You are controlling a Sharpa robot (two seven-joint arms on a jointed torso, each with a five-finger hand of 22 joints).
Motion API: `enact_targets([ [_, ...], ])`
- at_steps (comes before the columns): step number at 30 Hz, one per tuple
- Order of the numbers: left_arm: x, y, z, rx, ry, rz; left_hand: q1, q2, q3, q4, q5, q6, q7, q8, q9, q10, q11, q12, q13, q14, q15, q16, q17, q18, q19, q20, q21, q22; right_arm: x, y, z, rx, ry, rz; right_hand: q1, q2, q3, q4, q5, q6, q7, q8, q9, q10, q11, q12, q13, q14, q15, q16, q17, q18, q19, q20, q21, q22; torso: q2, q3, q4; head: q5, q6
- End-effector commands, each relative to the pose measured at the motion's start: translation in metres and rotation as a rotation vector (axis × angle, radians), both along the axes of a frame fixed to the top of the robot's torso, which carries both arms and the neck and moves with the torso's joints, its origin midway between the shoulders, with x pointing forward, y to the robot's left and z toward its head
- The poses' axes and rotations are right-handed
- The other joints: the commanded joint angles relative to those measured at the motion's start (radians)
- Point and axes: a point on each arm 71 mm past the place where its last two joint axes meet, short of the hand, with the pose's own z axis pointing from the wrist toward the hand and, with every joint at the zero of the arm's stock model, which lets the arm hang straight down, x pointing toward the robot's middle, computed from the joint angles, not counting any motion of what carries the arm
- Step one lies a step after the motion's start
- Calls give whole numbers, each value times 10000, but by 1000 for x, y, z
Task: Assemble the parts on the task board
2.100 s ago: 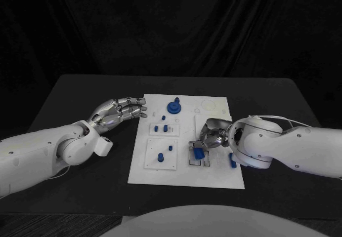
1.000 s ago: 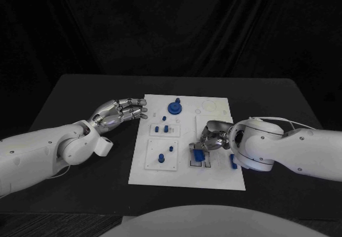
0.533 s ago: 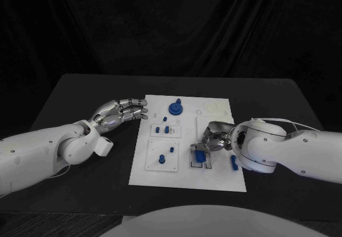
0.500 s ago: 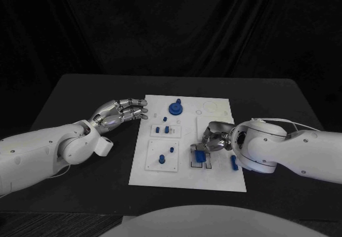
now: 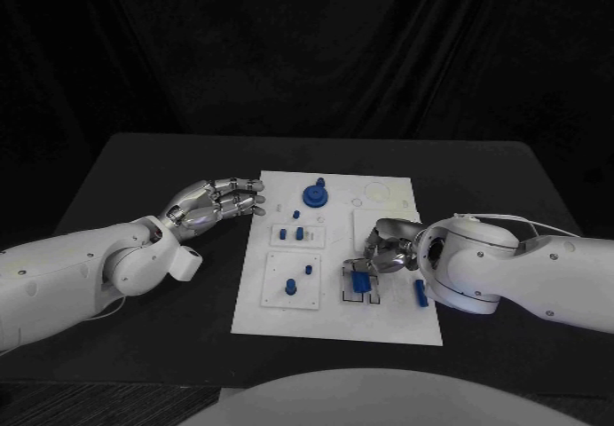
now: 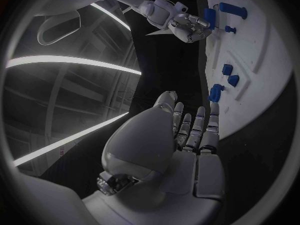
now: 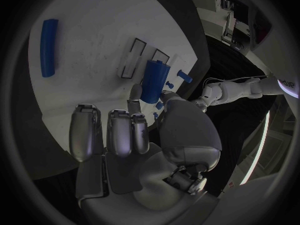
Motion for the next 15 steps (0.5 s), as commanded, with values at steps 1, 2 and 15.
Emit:
enact_targets([
  [1, -1, -2, 0, -168, 43, -111, -70, 26, 36, -45, 40, 64, 139, -48, -10, -16, 72, -60, -17, 5, 72, 68, -9, -51, 77, 20, 61, -13, -4, 0, -2, -178, 77, -16, 0, 95, -61, 16, 72, 56, -6, 94, 62, 1043, -8, 26, 2634, 719, 36, 6, 789, 76, 435, 4, -52, 2104, 2, 0, 5, -5, -1],
  [2, -1, -2, 0, -166, 49, -115, -70, 26, 36, -45, 40, 64, 139, -48, -10, -16, 72, -60, -17, 5, 72, 68, -9, -51, 77, 20, 61, -13, -4, 1, -2, -173, 84, 1, -15, 101, -72, 33, 79, 56, -8, 111, 84, 1043, -11, 26, 2634, 719, 34, 5, 788, 75, 438, 2, -47, 2106, 1, 1, 4, -9, -1],
  [15, -1, -2, -1, -121, 146, -163, -75, 28, 46, -53, 41, 67, 146, -55, -12, -15, 81, -65, -18, 15, 88, 75, -8, -54, 83, 20, 64, -13, -9, 4, -3, -287, 381, 106, -489, 181, -358, 237, -64, 38, -41, 260, 348, 1043, -37, 26, 2634, 705, 11, -35, 725, 87, 421, -23, -112, 2093, 5, -3, 3, 13, -1],
])
